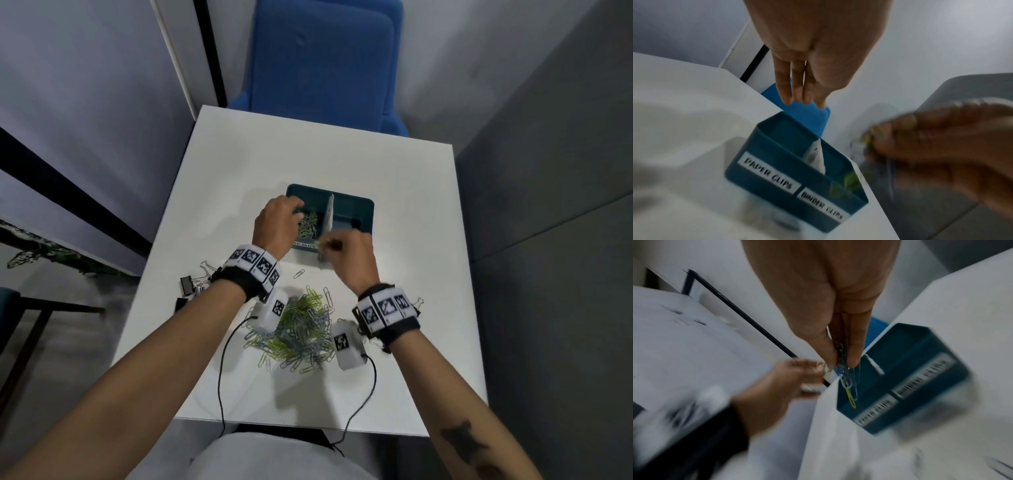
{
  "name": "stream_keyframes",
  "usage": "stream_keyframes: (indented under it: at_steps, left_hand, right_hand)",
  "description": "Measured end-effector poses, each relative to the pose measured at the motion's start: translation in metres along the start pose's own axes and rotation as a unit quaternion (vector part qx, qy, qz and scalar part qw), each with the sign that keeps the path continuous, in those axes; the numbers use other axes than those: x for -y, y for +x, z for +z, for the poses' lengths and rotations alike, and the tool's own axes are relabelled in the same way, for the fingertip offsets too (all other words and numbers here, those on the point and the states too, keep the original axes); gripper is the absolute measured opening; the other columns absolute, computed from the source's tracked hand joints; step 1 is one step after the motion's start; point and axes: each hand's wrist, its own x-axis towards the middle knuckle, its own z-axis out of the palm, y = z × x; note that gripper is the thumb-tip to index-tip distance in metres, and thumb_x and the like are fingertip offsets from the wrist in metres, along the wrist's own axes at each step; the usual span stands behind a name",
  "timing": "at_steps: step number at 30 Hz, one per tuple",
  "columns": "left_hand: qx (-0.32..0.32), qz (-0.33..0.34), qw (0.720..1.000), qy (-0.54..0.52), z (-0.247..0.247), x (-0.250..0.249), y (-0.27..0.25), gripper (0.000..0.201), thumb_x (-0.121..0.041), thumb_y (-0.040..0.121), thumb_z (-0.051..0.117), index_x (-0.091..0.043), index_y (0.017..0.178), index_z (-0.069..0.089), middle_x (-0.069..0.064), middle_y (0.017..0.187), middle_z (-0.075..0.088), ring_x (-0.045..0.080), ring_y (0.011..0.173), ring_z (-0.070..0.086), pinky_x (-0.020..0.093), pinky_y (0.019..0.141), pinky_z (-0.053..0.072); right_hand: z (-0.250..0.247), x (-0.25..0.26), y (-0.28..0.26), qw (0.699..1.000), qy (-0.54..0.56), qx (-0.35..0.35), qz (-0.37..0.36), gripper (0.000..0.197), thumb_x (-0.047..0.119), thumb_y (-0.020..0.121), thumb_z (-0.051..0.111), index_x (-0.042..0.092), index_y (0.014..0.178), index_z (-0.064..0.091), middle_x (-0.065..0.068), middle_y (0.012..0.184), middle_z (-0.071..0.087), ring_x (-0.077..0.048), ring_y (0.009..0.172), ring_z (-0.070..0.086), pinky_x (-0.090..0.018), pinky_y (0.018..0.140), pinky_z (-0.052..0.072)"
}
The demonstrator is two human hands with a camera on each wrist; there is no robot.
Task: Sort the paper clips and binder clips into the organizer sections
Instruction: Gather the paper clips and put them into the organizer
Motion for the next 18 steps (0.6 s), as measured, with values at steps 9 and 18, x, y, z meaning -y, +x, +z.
stream_keyframes:
  at_steps: [9, 18]
  left_hand:
    - [0.128, -0.013, 0.991, 0.047, 0.022, 0.074, -0.092, 0.030, 0.008, 0.088, 0.056, -0.010, 0.108, 0.069, 0.011, 0.103, 0.070, 0.025, 0.086, 0.065, 0.029, 0.071, 0.050]
    - [0.279, -0.038, 0.948, 0.145, 0.037, 0.119, -0.187, 0.071, -0.040, 0.087, 0.065, -0.010, 0.143, 0.031, 0.009, 0.130, 0.041, 0.027, 0.109, 0.054, 0.036, 0.073, 0.049]
  right_hand:
    - [-0.001, 0.024, 0.082, 0.996, -0.045, 0.069, 0.020, 0.022, 0.016, 0.077, 0.078, 0.013, 0.098, 0.073, -0.005, 0.098, 0.073, -0.021, 0.091, 0.066, -0.035, 0.085, 0.055]
    - [0.044, -0.052, -0.035, 0.975, -0.110, 0.163, 0.099, 0.036, 0.030, 0.083, 0.074, 0.014, 0.114, 0.063, -0.007, 0.115, 0.063, -0.022, 0.096, 0.062, -0.035, 0.087, 0.053]
